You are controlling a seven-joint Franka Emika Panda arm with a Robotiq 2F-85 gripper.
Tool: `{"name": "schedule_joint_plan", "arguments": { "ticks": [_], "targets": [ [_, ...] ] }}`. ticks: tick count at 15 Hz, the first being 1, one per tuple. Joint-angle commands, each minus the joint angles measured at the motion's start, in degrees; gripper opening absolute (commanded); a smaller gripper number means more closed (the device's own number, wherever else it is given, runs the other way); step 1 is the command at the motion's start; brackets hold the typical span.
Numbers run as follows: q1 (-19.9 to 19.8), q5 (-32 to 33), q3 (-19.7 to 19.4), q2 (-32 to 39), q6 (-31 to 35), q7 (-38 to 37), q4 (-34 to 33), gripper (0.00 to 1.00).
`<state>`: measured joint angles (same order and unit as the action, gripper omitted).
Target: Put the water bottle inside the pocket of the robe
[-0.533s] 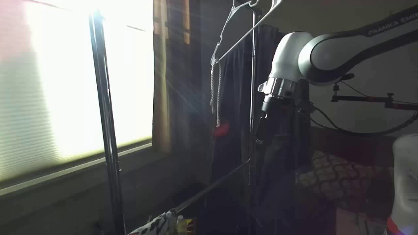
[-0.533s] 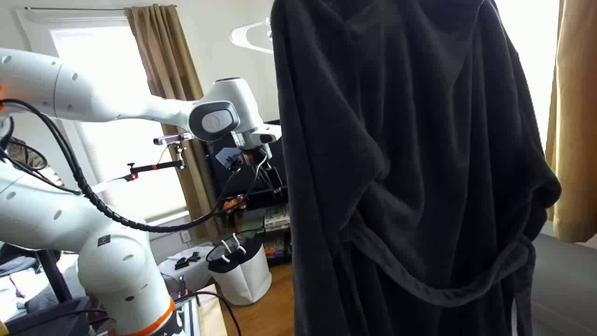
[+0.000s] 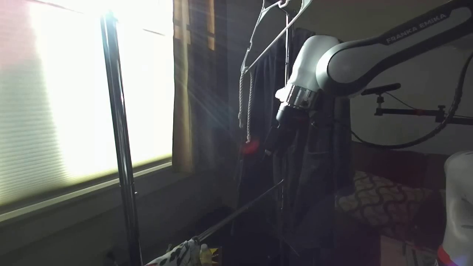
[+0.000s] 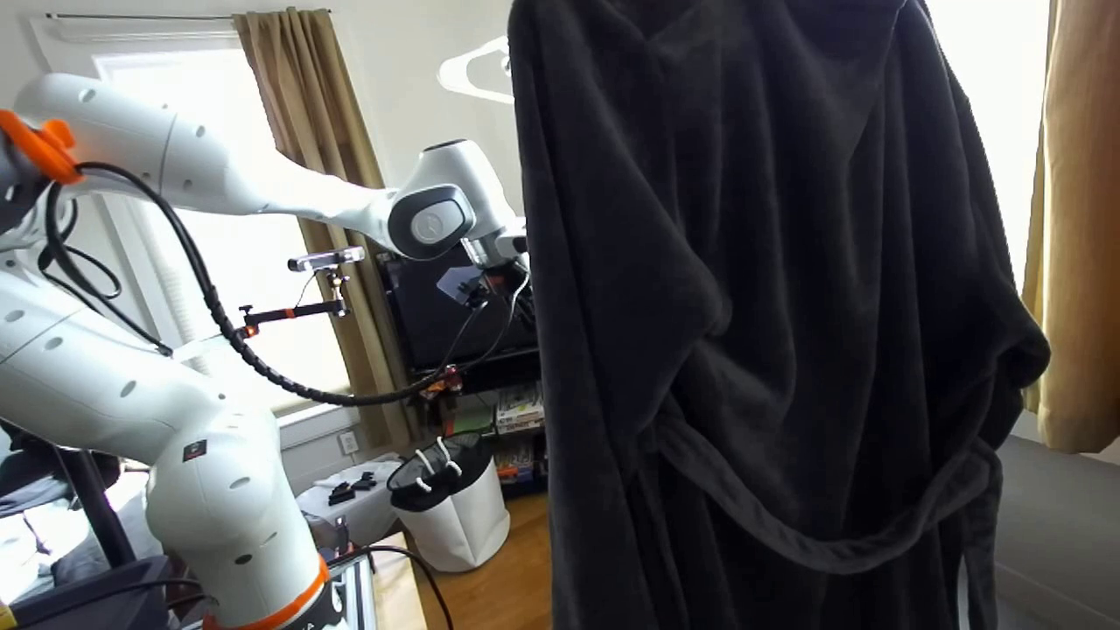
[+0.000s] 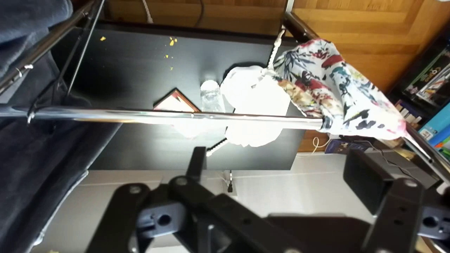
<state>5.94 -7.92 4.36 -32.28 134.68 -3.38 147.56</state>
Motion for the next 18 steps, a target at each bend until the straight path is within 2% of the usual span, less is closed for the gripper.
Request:
{"name": "schedule_joint_plan", "arguments": {
  "ticks": [1,3,6,7,10,11,12,13,14,15,18],
  "targets": [
    [-2.2,2.7,2.9,14.6,3.8,-5.2,-10.4,1.0],
    [-3.5,5.0,4.2,21.6,4.4,-10.0,-16.2,1.0],
    [-5.1,15.7,5.9,32.6,1.2,-21.6,-26.5,1.0],
    [-4.3,18.5,5.5,36.3,-0.4,-24.7,-30.3,1.0],
    [-1.1,18.0,3.1,46.7,-2.7,-24.7,-40.6,1.0],
    [-0.4,15.9,2.8,50.0,-4.0,-23.2,-44.0,1.0],
    [-0.9,9.6,3.7,52.8,-4.6,-17.9,-47.4,1.0],
    [-1.1,6.5,4.3,54.0,-5.3,-14.6,-49.4,1.0],
    [0.3,10.6,2.0,49.3,-1.9,-18.7,-42.7,1.0],
    [0.5,9.6,1.8,51.1,-2.0,-17.7,-44.7,1.0],
    [0.9,9.7,1.2,51.2,-2.0,-17.8,-44.9,1.0]
  ]
}}
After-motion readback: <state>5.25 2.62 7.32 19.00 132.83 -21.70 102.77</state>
